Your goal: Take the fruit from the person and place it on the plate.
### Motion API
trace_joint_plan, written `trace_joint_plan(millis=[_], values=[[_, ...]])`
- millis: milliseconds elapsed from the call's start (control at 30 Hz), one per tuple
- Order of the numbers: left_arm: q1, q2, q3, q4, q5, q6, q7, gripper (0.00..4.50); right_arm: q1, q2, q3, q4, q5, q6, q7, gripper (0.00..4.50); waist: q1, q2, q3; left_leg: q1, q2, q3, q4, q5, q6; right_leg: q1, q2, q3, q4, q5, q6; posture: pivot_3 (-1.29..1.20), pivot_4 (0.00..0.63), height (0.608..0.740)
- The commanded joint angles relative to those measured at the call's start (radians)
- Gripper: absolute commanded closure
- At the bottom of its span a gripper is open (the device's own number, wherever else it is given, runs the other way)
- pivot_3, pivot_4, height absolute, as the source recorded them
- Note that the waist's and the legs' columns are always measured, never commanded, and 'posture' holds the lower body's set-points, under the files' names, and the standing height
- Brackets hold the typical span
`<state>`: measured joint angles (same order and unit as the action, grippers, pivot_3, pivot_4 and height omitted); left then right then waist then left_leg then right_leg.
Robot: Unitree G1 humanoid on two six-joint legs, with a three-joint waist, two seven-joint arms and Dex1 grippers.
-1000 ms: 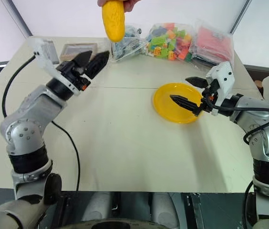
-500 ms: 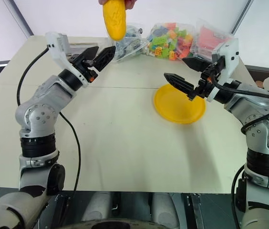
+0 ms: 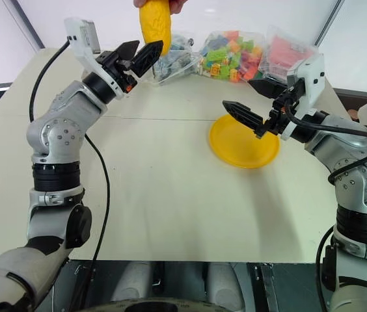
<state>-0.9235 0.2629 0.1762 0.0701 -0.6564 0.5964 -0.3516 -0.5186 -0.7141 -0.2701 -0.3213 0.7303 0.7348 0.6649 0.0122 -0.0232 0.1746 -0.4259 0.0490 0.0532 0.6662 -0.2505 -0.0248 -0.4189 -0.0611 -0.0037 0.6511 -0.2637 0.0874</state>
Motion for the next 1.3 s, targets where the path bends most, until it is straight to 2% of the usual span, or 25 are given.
trace_joint_plan(millis=[33, 400, 433, 467, 533, 567, 833, 1033, 1167, 1300], values=[[-0.038, 0.002, 0.011, 0.008, 0.018, -0.043, -0.021, 0.05, 0.000, -0.007, -0.018, -0.038, 0.008, -0.016, -0.003, 0.00, 0.000, 0.000, 0.000, 0.000, 0.000, 0.000, 0.000, 0.000, 0.000, 0.000, 0.000, 0.000, 0.000, 0.000, 0.000, 0.00, 0.150, 0.731], [-0.084, -0.016, 0.010, 0.107, 0.055, -0.104, -0.067, 0.05, 0.024, -0.012, -0.027, -0.047, 0.002, -0.027, -0.005, 0.00, -0.001, 0.000, 0.000, 0.000, 0.000, 0.000, 0.000, 0.000, 0.000, 0.000, 0.000, 0.000, 0.000, 0.000, 0.000, 0.00, 0.150, 0.731], [-0.086, -0.018, 0.010, 0.114, 0.058, -0.110, -0.070, 0.56, 0.026, -0.014, -0.027, -0.048, 0.000, -0.029, -0.005, 0.00, -0.001, 0.000, 0.000, 0.000, 0.000, 0.000, 0.000, 0.000, 0.000, 0.000, 0.000, 0.000, 0.000, 0.000, 0.000, 0.00, 0.150, 0.731], [-0.090, -0.021, 0.011, 0.122, 0.060, -0.114, -0.071, 0.80, 0.029, -0.015, -0.027, -0.049, -0.002, -0.030, -0.005, 0.00, -0.001, 0.000, 0.000, 0.000, 0.000, 0.000, 0.000, 0.000, 0.000, 0.000, 0.000, 0.000, 0.000, 0.000, 0.000, 0.00, 0.150, 0.731], [-0.095, -0.024, 0.012, 0.131, 0.064, -0.118, -0.073, 1.86, 0.033, -0.017, -0.030, -0.051, -0.001, -0.031, -0.006, 0.00, 0.000, 0.000, 0.000, 0.000, 0.000, 0.000, 0.000, 0.000, 0.000, 0.000, 0.000, 0.000, 0.000, 0.000, 0.000, 0.00, 0.150, 0.731], [-0.097, -0.026, 0.013, 0.133, 0.065, -0.119, -0.073, 2.23, 0.034, -0.018, -0.031, -0.052, 0.000, -0.031, -0.006, 0.00, -0.001, 0.000, 0.000, 0.000, 0.000, 0.000, 0.000, 0.000, 0.000, 0.000, 0.000, 0.000, 0.000, 0.000, 0.000, 0.00, 0.150, 0.731], [-0.098, -0.028, -0.001, 0.128, 0.054, -0.085, -0.086, 2.23, 0.060, -0.038, -0.054, -0.062, 0.011, -0.022, -0.004, 0.00, 0.000, 0.000, 0.000, 0.000, 0.000, 0.000, 0.000, 0.000, 0.000, 0.000, 0.000, 0.000, 0.000, 0.000, 0.000, 0.00, 0.150, 0.731], [-0.080, -0.001, -0.087, 0.157, 0.139, -0.039, -0.117, 2.23, 0.140, -0.101, -0.114, -0.105, 0.054, 0.020, 0.023, 0.00, 0.001, 0.000, 0.000, -0.001, 0.000, 0.000, 0.000, 0.000, 0.000, 0.000, 0.000, 0.000, -0.001, 0.000, 0.000, 0.00, 0.150, 0.731], [-0.124, -0.024, -0.140, 0.261, 0.158, 0.013, -0.185, 2.23, 0.222, -0.168, -0.164, -0.125, 0.047, 0.031, 0.054, 0.00, 0.002, 0.000, 0.000, 0.000, 0.000, 0.000, -0.001, 0.000, 0.000, 0.000, 0.000, -0.001, -0.001, 0.000, 0.000, 0.00, 0.150, 0.731], [-0.215, -0.054, -0.237, 0.450, 0.246, -0.016, -0.300, 2.23, 0.298, -0.189, -0.197, -0.155, 0.040, 0.020, 0.059, 0.00, 0.000, 0.000, 0.000, -0.001, 0.000, 0.000, 0.000, 0.000, 0.000, 0.000, 0.000, -0.001, -0.001, 0.000, 0.000, 0.00, 0.150, 0.731]])
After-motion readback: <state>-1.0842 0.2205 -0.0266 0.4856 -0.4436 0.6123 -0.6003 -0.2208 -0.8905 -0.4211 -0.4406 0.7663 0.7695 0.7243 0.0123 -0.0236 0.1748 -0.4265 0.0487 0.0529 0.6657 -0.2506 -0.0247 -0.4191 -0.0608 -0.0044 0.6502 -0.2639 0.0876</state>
